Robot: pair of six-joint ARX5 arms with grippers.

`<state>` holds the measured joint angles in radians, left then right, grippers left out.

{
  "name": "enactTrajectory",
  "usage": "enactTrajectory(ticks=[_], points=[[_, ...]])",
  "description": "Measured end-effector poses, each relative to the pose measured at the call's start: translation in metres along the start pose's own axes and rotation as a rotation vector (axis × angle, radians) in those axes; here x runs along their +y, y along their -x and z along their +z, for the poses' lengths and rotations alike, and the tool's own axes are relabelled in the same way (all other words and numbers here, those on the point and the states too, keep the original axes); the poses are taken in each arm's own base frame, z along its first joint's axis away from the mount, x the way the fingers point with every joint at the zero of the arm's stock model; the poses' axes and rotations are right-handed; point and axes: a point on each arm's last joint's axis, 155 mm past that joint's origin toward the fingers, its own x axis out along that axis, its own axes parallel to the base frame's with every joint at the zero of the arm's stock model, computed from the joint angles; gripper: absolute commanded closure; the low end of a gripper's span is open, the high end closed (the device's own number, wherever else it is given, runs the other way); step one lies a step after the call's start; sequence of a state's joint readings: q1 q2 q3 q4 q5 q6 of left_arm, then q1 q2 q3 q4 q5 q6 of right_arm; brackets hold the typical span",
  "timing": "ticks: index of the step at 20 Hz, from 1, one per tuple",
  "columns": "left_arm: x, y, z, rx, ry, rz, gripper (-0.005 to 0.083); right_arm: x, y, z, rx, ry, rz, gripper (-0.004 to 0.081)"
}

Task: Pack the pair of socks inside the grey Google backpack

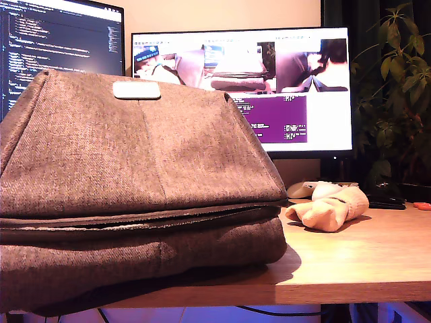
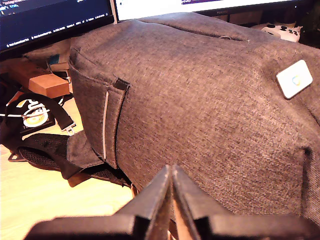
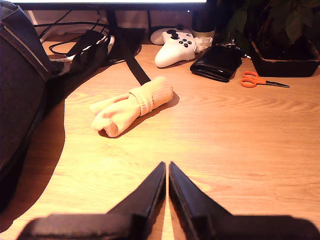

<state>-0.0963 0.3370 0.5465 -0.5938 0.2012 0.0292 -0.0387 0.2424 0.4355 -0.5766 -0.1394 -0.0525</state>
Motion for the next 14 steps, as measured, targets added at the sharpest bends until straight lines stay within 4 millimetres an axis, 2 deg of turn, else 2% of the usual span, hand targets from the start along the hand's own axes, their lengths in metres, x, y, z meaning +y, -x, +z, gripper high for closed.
enactTrajectory(ticks=[3,6,8,11,14], points=[[-0.007,0.0,-0.009,0.034,0.009,-0.038,0.0797,0.002,0.0,-0.009,0.034,-0.005,0.012,0.0783],[-0.007,0.0,-0.008,0.032,0.009,-0.038,0.0797,0.003,0.0,-0.008,0.032,-0.006,0.018,0.0782],[-0.011,0.0,-0.008,0.031,0.009,-0.06,0.0797,0.015,0.001,-0.001,0.004,-0.028,0.079,0.0782],[-0.036,0.004,-0.003,0.012,0.006,-0.195,0.0797,0.04,0.004,0.01,-0.037,-0.047,0.223,0.0782],[-0.065,0.011,-0.001,0.0,-0.01,-0.351,0.0797,0.067,0.002,0.003,0.018,-0.043,0.361,0.0782]])
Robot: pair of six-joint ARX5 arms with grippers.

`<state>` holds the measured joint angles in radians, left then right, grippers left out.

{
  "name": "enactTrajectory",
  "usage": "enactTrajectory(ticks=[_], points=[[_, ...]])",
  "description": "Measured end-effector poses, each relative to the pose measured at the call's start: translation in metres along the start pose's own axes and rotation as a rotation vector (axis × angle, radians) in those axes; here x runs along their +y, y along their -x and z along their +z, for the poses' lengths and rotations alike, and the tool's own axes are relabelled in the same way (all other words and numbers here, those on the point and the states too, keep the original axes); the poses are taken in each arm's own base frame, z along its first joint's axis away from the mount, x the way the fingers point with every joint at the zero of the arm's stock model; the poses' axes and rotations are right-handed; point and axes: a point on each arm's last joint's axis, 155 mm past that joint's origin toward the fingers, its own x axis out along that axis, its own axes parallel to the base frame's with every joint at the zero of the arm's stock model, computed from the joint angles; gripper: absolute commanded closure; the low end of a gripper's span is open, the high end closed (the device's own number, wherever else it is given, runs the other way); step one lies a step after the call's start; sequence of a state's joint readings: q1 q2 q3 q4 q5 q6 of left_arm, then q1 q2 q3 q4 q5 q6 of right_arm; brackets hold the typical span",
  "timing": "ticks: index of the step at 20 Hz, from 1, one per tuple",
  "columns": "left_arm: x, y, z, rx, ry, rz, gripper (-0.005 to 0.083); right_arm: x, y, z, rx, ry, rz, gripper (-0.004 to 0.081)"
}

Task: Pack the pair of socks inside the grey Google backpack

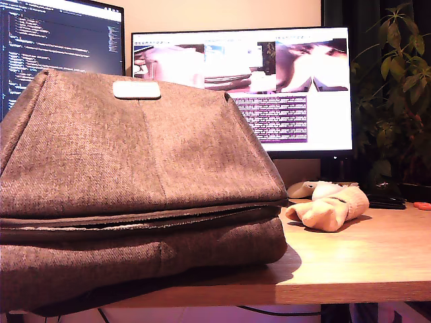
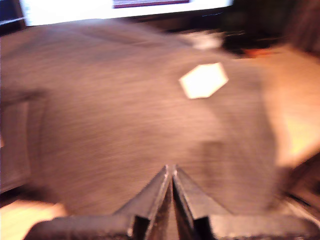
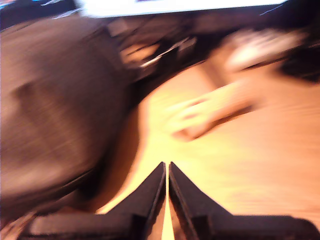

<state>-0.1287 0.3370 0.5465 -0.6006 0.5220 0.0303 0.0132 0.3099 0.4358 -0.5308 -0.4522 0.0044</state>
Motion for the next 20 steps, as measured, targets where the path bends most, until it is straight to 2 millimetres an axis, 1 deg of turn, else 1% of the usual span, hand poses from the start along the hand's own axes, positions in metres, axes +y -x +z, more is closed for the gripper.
enactTrajectory(ticks=[2,3,4,6,8,9,11,12,13,14,17,18,19,20], points=[[-0.019,-0.001,-0.001,0.005,-0.015,-0.091,0.0797,0.012,-0.01,-0.008,0.063,-0.002,0.068,0.0782],[-0.026,-0.001,-0.001,0.006,-0.054,-0.121,0.0797,0.018,-0.013,-0.008,0.089,0.0,0.096,0.077],[-0.033,0.0,-0.001,0.005,-0.064,-0.151,0.0797,0.025,-0.017,-0.002,0.103,0.009,0.126,0.0745],[-0.045,0.0,0.001,-0.006,-0.108,-0.206,0.0797,0.046,-0.024,0.016,0.112,0.052,0.211,0.0655],[-0.054,0.001,-0.001,0.0,-0.12,-0.246,0.0797,0.07,-0.034,0.026,0.13,0.12,0.315,0.0439],[-0.058,0.001,-0.002,0.002,-0.125,-0.261,0.0797,0.082,-0.04,0.026,0.145,0.164,0.362,0.0354],[-0.063,0.002,-0.003,0.006,-0.135,-0.285,0.0797,0.101,-0.055,0.02,0.193,0.202,0.427,0.0259],[-0.065,0.002,-0.005,0.011,-0.135,-0.291,0.0797,0.106,-0.064,0.02,0.192,0.296,0.444,0.0234],[-0.066,0.002,-0.006,0.016,-0.134,-0.295,0.0797,0.11,-0.071,0.024,0.192,0.341,0.448,0.0221],[-0.066,0.002,-0.007,0.021,-0.132,-0.295,0.0797,0.113,-0.077,0.032,0.191,0.35,0.442,0.0213],[-0.065,0.002,-0.01,0.034,-0.126,-0.294,0.0797,0.117,-0.091,0.073,0.133,0.386,0.422,0.0182],[-0.065,0.002,-0.011,0.037,-0.125,-0.294,0.0797,0.119,-0.096,0.083,0.125,0.388,0.421,0.0182],[-0.065,0.002,-0.011,0.037,-0.125,-0.293,0.0797,0.12,-0.101,0.088,0.122,0.403,0.423,0.0182],[-0.065,0.002,-0.011,0.037,-0.125,-0.293,0.0797,0.121,-0.109,0.089,0.134,0.405,0.429,0.0182]])
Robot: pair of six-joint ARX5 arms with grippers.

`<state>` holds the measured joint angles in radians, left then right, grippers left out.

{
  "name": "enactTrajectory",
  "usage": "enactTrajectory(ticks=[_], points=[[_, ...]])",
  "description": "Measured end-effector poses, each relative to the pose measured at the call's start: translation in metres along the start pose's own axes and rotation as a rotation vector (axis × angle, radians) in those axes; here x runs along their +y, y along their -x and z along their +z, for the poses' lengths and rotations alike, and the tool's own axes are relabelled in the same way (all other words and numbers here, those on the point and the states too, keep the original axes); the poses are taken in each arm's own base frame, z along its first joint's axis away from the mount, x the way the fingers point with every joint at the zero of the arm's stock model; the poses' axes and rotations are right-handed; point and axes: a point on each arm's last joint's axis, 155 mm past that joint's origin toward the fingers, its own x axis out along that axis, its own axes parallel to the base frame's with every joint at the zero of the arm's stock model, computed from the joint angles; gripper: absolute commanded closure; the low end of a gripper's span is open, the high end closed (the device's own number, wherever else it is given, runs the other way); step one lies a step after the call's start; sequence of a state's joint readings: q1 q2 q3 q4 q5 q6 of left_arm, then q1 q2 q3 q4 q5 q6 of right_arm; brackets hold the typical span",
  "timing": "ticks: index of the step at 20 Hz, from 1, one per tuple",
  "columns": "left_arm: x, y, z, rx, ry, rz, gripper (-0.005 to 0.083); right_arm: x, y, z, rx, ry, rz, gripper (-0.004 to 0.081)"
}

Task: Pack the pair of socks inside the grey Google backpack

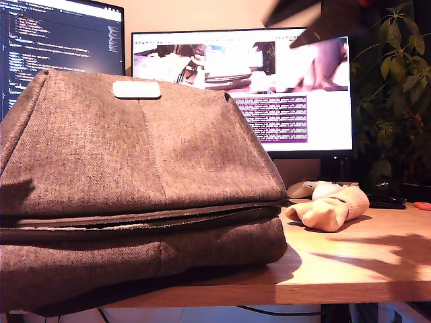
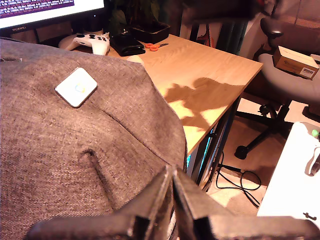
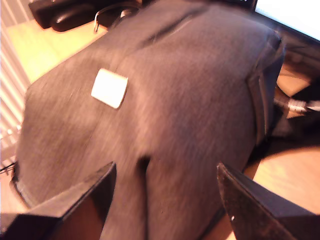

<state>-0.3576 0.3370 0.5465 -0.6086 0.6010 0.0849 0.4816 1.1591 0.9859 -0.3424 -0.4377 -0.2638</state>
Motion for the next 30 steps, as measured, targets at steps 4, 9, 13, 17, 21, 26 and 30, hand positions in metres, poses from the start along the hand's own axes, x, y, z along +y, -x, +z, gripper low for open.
enactTrajectory(ticks=[4,9,13,17,21,26,30], points=[[0.001,0.0,0.0,0.001,0.0,0.004,0.0797,0.016,-0.039,-0.017,0.089,0.001,0.102,0.0182],[0.001,0.0,0.0,0.002,0.001,0.007,0.0797,0.02,-0.065,-0.038,0.163,0.021,0.123,0.0182],[0.001,0.0,-0.001,0.002,0.001,0.007,0.0797,0.009,-0.081,-0.049,0.184,0.062,0.103,0.0232],[0.002,0.0,0.0,0.0,0.002,0.009,0.0797,0.015,-0.084,-0.051,0.192,0.065,0.119,0.071],[0.013,0.0,0.0,0.001,0.051,0.069,0.0797,0.021,-0.093,-0.045,0.167,0.078,0.128,0.0782],[0.0,0.001,0.003,0.002,-0.01,0.02,0.0797,0.01,-0.088,0.003,0.119,0.061,0.099,0.0782],[-0.016,-0.002,0.001,0.017,-0.047,-0.041,0.0797,0.004,-0.074,0.054,0.047,0.087,0.077,0.0782]])
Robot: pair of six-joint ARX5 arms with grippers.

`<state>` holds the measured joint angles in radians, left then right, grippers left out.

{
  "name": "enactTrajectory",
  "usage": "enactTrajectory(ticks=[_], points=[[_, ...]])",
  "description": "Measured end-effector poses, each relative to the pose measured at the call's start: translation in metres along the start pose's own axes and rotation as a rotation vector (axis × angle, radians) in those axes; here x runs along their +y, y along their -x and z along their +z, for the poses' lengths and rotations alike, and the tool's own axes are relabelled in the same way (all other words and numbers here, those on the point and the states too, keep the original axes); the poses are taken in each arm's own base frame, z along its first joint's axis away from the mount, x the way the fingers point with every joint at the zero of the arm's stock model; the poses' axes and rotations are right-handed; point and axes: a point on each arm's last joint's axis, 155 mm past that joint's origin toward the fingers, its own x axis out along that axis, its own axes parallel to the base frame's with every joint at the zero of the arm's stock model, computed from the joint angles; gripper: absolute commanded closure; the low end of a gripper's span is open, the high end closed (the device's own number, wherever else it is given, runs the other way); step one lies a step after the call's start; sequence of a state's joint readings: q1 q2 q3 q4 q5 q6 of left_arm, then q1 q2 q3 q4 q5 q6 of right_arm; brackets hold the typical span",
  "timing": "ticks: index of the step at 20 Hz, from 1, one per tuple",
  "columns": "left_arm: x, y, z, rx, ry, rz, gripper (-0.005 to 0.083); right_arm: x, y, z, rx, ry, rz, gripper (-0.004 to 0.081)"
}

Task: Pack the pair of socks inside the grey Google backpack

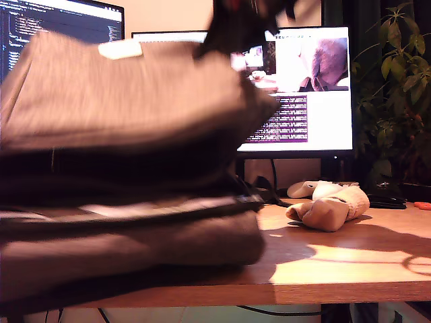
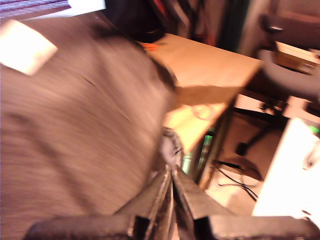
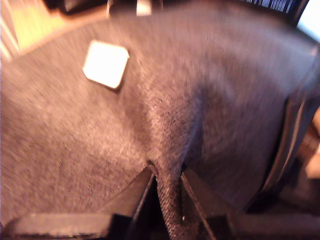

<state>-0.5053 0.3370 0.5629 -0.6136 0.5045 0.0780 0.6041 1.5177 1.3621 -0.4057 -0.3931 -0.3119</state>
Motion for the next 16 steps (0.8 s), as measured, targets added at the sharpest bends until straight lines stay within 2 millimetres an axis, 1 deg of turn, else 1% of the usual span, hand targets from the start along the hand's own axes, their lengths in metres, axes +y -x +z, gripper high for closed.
enactTrajectory(ticks=[1,2,3,4,5,6,7,8,9,11,12,14,15,16], points=[[0.0,-0.001,-0.001,0.006,-0.083,0.008,0.0797,-0.001,0.003,0.006,-0.007,0.002,-0.002,0.0782],[0.002,-0.001,-0.002,0.011,-0.092,0.023,0.0797,-0.001,0.005,0.01,-0.01,0.004,-0.003,0.0782],[0.005,-0.002,-0.001,0.012,-0.16,0.045,0.0797,-0.002,0.006,0.014,-0.014,0.006,-0.008,0.0782],[0.006,-0.003,0.002,0.008,-0.181,0.059,0.0797,-0.004,0.007,0.017,-0.016,0.003,-0.014,0.0782],[0.01,-0.005,0.006,-0.003,-0.195,0.083,0.0797,-0.006,0.008,0.02,-0.019,0.005,-0.021,0.0782],[0.012,-0.007,0.011,-0.012,-0.317,0.103,0.0796,-0.008,0.008,0.024,-0.024,0.005,-0.027,0.0782],[0.013,-0.01,0.017,-0.024,-0.392,0.111,0.0796,-0.008,0.008,0.025,-0.027,0.006,-0.028,0.0782],[0.011,-0.013,0.023,-0.04,-0.404,0.107,0.0796,-0.008,0.008,0.025,-0.023,0.004,-0.027,0.0782],[0.008,-0.018,0.027,-0.05,-0.453,0.096,0.078,-0.008,0.008,0.023,-0.019,0.002,-0.026,0.0782],[0.002,-0.029,0.032,-0.057,-0.483,0.073,0.0709,-0.008,0.008,0.023,-0.018,-0.009,-0.026,0.0782],[-0.001,-0.037,0.032,-0.052,-0.49,0.059,0.063,-0.008,0.008,0.023,-0.017,-0.009,-0.028,0.0782],[-0.011,-0.054,0.031,-0.037,-0.507,0.021,0.0413,-0.009,0.008,0.023,-0.016,-0.015,-0.033,0.0781],[-0.015,-0.063,0.029,-0.025,-0.523,0.014,0.0335,-0.009,0.008,0.023,-0.015,-0.014,-0.035,0.0782],[-0.015,-0.072,0.024,0.002,-0.533,0.026,0.0284,-0.01,0.008,0.022,-0.014,-0.014,-0.04,0.0782]])
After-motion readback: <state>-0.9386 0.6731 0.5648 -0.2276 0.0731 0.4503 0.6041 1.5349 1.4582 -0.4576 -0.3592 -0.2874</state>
